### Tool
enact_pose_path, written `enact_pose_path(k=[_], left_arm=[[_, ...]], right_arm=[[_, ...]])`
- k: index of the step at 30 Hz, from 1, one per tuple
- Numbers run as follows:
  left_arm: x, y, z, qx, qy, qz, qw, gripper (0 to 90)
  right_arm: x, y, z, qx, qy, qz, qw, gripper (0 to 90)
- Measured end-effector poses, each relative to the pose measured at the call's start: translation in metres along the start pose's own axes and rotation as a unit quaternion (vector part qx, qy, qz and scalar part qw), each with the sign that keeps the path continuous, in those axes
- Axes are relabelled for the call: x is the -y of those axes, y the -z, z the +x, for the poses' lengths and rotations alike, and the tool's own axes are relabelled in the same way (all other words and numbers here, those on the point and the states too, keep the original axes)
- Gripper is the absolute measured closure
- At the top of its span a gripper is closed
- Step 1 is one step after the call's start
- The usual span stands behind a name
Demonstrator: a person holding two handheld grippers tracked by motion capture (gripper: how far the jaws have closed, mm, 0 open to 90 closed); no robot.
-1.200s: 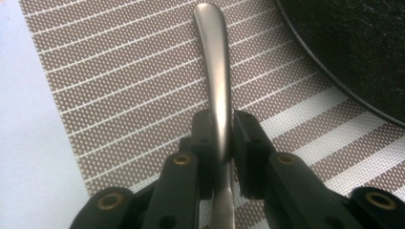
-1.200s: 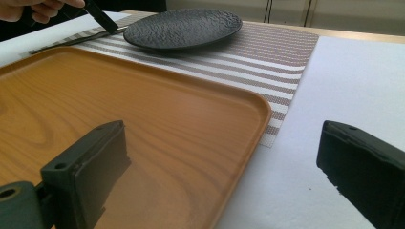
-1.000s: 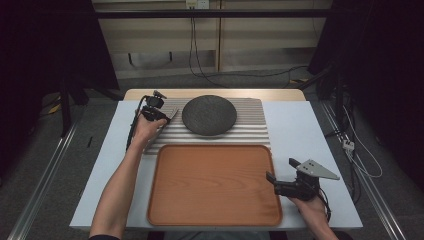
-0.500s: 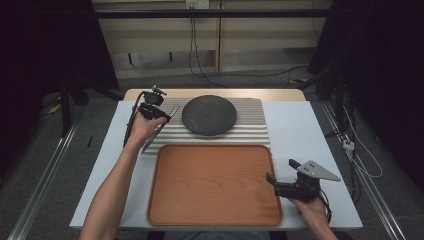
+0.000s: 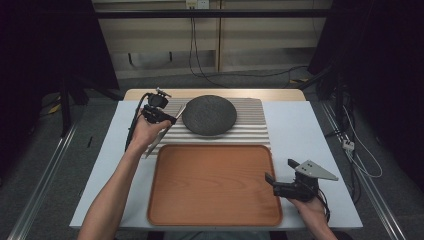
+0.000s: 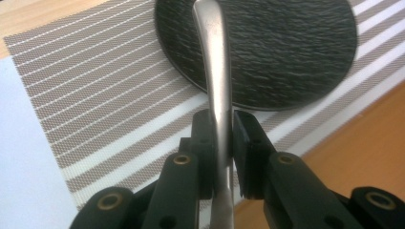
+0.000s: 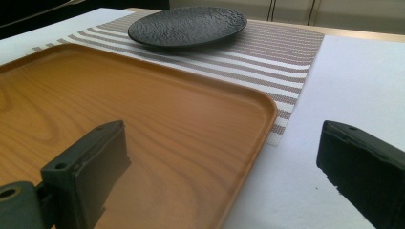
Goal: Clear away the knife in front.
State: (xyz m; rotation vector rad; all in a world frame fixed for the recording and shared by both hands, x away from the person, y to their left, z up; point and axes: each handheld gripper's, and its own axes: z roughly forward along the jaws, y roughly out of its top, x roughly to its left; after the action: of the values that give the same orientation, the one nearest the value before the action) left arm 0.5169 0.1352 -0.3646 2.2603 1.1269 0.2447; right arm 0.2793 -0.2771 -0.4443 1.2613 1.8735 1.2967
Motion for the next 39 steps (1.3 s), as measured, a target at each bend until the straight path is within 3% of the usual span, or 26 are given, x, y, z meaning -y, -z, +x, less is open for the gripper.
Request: enact_pose_path(k=[7,9,13,15,18,20,23,24,26,27,30,34,36,39], left_arm=[[0.01,0.01,-0.013,-0.001,-0.016,-0.008,0.9998,79.8],[0.013,0.012,-0.018,0.012,-0.018,-0.008,0.9997,79.8],[0.019,0.016,-0.028,0.016,-0.028,-0.01,0.9994,79.8],[0.021,0.019,-0.033,0.011,-0.03,-0.009,0.9994,79.8],[0.026,0.022,-0.039,0.004,-0.015,-0.021,0.9997,79.8],[0.03,0.024,-0.041,0.002,-0.023,-0.015,0.9996,79.8],[0.037,0.024,-0.047,0.0,-0.013,-0.023,0.9996,79.8],[0.039,0.025,-0.047,-0.002,-0.022,-0.019,0.9996,79.8],[0.044,0.025,-0.049,-0.002,-0.019,-0.022,0.9996,79.9],[0.046,0.023,-0.052,-0.001,-0.007,-0.032,0.9995,79.9],[0.051,0.022,-0.057,0.001,-0.027,-0.015,0.9995,79.8],[0.056,0.021,-0.066,0.025,-0.028,0.003,0.9993,79.8],[0.059,0.02,-0.072,0.017,-0.037,0.008,0.9991,79.9],[0.063,0.018,-0.077,0.028,-0.038,0.012,0.9988,79.8]], right_arm=[[0.0,0.0,-0.001,0.0,-0.001,0.0,1.0,3.1],[0.0,-0.001,-0.001,0.0,0.002,0.002,1.0,3.1],[0.0,-0.002,0.0,0.002,0.0,0.002,1.0,3.1],[0.0,-0.002,0.0,0.001,0.001,0.002,1.0,3.1],[0.0,-0.001,0.001,0.001,0.001,0.002,1.0,3.1],[0.0,-0.001,0.0,0.002,0.002,0.002,1.0,3.1],[0.0,-0.001,0.0,0.001,0.002,0.002,1.0,3.1],[0.0,-0.001,0.0,0.001,0.002,0.002,1.0,3.1],[0.0,-0.001,0.0,0.001,0.002,0.001,1.0,3.1],[0.0,-0.001,0.001,0.0,0.001,0.001,1.0,3.1],[0.0,-0.002,0.001,0.001,0.001,0.002,1.0,3.1],[0.0,-0.002,0.001,0.001,0.002,0.002,1.0,3.1],[0.0,-0.002,0.001,0.0,0.001,0.003,1.0,3.1],[0.0,-0.002,0.001,-0.001,0.002,0.003,1.0,3.1]])
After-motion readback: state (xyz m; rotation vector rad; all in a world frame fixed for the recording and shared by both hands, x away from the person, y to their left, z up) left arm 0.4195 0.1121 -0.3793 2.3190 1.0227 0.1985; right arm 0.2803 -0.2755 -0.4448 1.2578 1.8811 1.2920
